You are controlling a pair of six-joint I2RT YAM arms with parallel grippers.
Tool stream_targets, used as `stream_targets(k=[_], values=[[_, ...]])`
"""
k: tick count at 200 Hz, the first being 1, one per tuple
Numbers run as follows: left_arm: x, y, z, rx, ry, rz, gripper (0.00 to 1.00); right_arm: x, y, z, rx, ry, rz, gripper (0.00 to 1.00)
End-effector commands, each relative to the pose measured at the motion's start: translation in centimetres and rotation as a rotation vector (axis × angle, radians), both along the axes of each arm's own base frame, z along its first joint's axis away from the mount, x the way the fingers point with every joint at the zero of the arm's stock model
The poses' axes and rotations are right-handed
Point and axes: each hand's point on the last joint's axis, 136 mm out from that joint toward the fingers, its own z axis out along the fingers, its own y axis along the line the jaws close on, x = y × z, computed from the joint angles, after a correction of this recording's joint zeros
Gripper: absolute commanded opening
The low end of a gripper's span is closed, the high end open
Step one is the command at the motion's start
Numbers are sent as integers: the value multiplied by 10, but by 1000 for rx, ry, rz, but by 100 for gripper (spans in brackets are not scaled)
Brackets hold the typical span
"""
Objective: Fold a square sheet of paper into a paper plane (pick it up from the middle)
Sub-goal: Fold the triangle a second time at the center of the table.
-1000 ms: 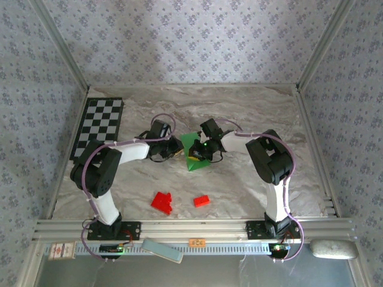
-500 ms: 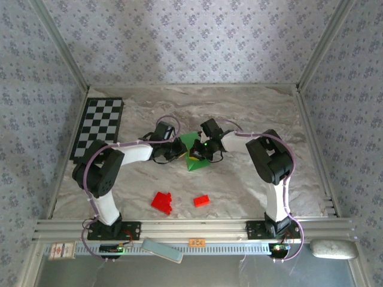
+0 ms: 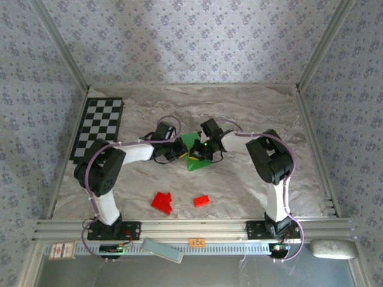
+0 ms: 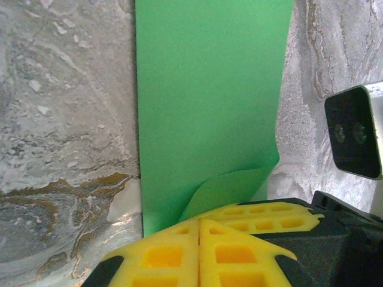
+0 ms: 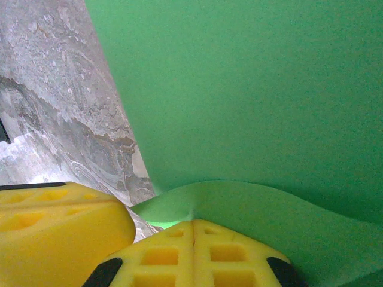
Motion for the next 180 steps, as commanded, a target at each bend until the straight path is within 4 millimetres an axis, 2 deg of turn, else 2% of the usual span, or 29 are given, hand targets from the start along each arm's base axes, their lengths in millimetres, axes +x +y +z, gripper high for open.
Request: stream_targets(k=[1, 27, 69, 123, 150, 180], values=[[2, -10, -1, -12, 9, -26, 6, -13, -18, -30, -95, 72, -12, 4], [0, -10, -9, 3, 25, -27, 6, -13, -17, -29, -94, 72, -11, 4], [-1, 3, -26, 81, 40, -8, 6, -13, -17, -27, -85, 68, -9, 4], [-4, 10, -38, 130, 59, -4, 6, -12, -14, -22, -64, 65, -8, 4], [-8, 16, -44, 171, 81, -6, 5, -9, -10, -9, -27, 42, 0, 4], [-12, 22, -49, 209, 99, -9, 4, -3, -4, 19, 41, -15, 22, 6]])
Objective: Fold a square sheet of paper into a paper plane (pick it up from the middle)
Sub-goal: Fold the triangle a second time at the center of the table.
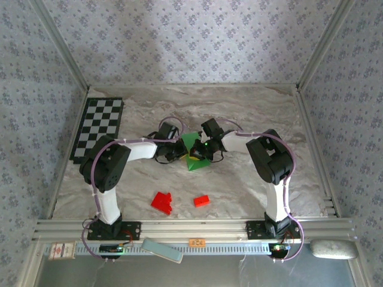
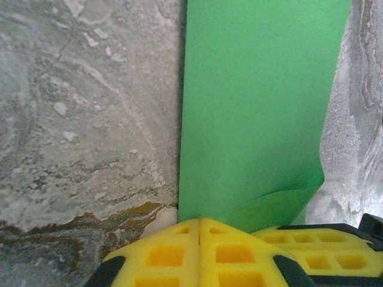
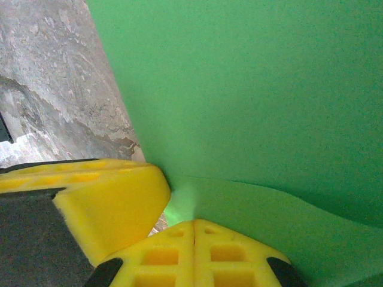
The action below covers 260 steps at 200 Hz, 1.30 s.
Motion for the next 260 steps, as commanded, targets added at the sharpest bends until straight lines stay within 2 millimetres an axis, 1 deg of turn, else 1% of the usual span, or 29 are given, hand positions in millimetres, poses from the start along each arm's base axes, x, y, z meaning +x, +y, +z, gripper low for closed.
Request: stream_targets(k=[1, 16, 35, 91, 130, 150, 170, 182, 194, 210, 227, 249, 260], values=[[-16, 18, -27, 123, 77, -6, 4, -3, -3, 17, 28, -21, 22, 6], [-16, 19, -28, 128, 79, -9, 4, -3, -2, 24, 37, -44, 42, 6], [-15, 17, -27, 128, 78, -14, 4, -4, -7, 21, 16, -51, 52, 6], [-14, 16, -26, 131, 77, -24, 4, -13, -22, -10, -50, -8, 47, 6], [-11, 13, -19, 121, 63, -31, 3, -18, -35, -32, -114, 24, 29, 5], [-6, 6, -4, 93, 32, -47, 4, -22, -44, -44, -153, 43, 24, 5], [1, -3, 23, 32, -23, -55, 7, -27, -52, -53, -191, 57, 13, 5], [1, -7, 36, 0, -50, -55, 10, -28, -55, -57, -206, 62, 6, 5], [-3, -9, 45, -25, -63, -53, 13, -28, -58, -60, -224, 63, 1, 5], [-14, -12, 49, -59, -57, -53, 15, -29, -60, -64, -236, 68, -7, 5], [-26, -17, 47, -105, -35, -54, 15, -30, -60, -66, -241, 73, -6, 5], [-41, -29, 48, -158, -12, -74, 14, -31, -61, -68, -246, 77, -5, 5], [-47, -35, 45, -163, 0, -91, 12, -31, -61, -69, -247, 78, -5, 4]])
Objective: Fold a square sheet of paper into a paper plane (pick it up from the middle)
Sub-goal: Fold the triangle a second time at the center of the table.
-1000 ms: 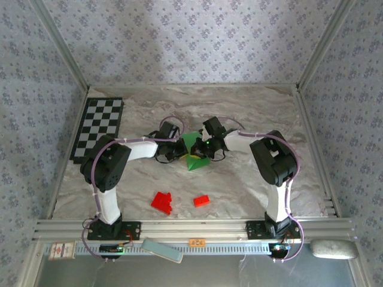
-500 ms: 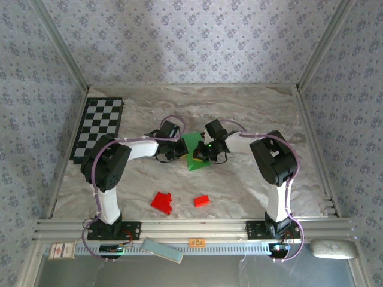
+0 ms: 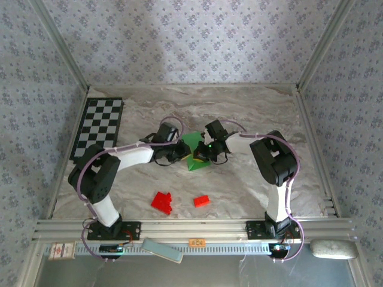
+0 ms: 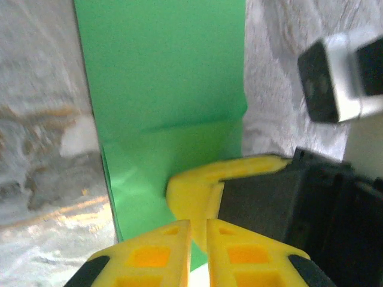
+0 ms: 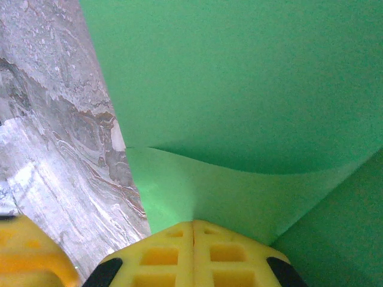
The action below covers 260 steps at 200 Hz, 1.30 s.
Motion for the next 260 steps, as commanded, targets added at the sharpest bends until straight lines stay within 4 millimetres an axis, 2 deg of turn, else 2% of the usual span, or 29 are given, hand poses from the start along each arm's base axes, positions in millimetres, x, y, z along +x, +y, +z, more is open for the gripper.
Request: stream_targets(k=[1, 24, 63, 90, 141, 182, 222, 260], values=[[-15, -18, 4, -71, 30, -32, 12, -23, -43, -64, -230, 109, -52, 4], [-25, -25, -4, -53, 53, -57, 9, -23, -43, -64, -230, 110, -53, 4], [-35, -18, -24, -2, 92, -52, 7, -23, -43, -63, -228, 108, -53, 4], [-39, -14, -29, 12, 103, -50, 5, -23, -43, -62, -228, 108, -54, 3], [-42, -4, -26, 38, 90, -26, 4, -23, -43, -62, -226, 113, -59, 3], [-37, -13, -18, -2, 70, -34, 4, -22, -41, -63, -222, 114, -55, 3], [-30, -20, -19, -1, 62, -50, 4, -23, -40, -62, -219, 114, -52, 3], [-28, -16, -30, 39, 66, -51, 4, -23, -40, -62, -219, 115, -51, 3]])
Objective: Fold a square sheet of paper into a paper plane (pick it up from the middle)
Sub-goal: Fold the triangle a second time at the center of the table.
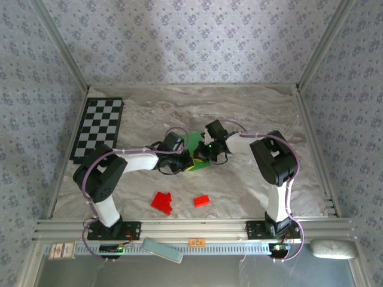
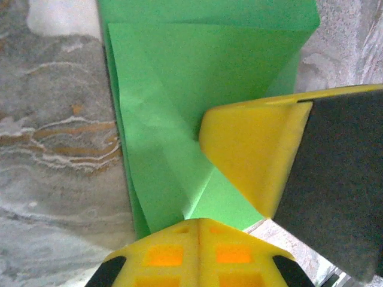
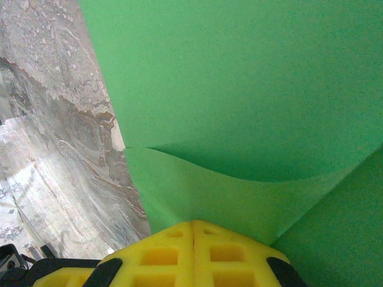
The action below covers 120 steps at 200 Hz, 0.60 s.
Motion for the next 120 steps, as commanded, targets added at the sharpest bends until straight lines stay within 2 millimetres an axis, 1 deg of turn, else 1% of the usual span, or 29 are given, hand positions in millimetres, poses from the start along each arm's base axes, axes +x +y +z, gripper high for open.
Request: stream_targets(k=[1, 32, 85, 120], values=[[6, -4, -1, 11, -16, -14, 4, -23, -40, -61, -220, 117, -54, 3], [1, 0, -7, 23, -1, -17, 4, -23, -40, -61, -222, 118, -54, 3], [-13, 6, -20, 47, 44, -47, 4, -24, -42, -63, -227, 125, -53, 3], [-17, 10, -24, 62, 59, -56, 4, -24, -42, -63, -231, 125, -52, 3]])
